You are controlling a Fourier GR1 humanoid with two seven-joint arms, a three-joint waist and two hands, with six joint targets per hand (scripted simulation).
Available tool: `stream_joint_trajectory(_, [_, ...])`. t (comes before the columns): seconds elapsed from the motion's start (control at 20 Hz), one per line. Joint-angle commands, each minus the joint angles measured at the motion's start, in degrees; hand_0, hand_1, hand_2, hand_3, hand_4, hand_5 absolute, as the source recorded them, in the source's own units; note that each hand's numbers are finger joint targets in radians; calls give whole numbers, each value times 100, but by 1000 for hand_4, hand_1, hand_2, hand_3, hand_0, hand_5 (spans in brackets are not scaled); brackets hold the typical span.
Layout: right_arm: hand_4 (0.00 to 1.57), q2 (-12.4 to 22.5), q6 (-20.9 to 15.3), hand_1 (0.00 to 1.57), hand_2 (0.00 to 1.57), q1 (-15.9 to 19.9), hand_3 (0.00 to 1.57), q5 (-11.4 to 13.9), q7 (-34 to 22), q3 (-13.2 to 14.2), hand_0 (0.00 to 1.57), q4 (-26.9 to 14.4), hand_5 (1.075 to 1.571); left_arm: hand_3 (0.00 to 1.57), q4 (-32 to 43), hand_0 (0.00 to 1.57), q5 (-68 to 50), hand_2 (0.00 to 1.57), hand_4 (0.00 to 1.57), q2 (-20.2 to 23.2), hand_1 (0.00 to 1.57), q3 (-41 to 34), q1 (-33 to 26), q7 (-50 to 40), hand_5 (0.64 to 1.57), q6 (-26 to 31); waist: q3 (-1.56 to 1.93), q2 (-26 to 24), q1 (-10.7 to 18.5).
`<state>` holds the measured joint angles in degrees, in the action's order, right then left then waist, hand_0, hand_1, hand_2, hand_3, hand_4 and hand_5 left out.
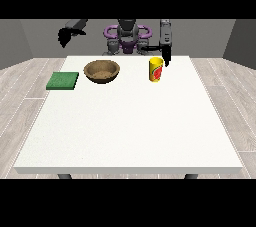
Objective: Pick the cup and pour the ball into the bowl, then pick the bowl and place it on the pad
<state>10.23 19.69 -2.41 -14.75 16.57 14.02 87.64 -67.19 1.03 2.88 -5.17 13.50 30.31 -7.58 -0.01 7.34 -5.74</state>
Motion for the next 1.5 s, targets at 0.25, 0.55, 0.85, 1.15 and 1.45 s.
stream_joint_trajectory(0.25, [266,450,610,0,0,138,0,-375,113,307,0,-30,1569,0,1760,340,15,0,0,197,340,-646,709,1205,1476,-425,-3,465,-489])
stream_joint_trajectory(0.55, [217,718,903,0,0,280,0,-588,210,563,0,-426,1570,1571,2239,1296,703,1571,1148,-126,1296,-343,672,1617,1561,-1482,-1,594,-585])
stream_joint_trajectory(0.85, [356,930,940,0,0,340,0,-902,-139,893,0,-890,1570,1571,2540,1301,1108,1571,1216,-51,1301,-103,930,1157,1554,-1928,2,9,-340])
stream_joint_trajectory(1.15, [495,1209,744,0,0,725,0,-986,-863,884,0,-1247,1571,1571,2492,1320,2530,1571,1232,218,1320,722,1704,-692,1552,-2893,15,-676,-193])
stream_joint_trajectory(1.45, [596,1310,584,0,0,962,0,-807,-1128,759,0,-1303,1567,1544,3257,1269,4438,1571,1171,1113,1269,1612,2413,-2024,1564,-3270,41,-847,-197])
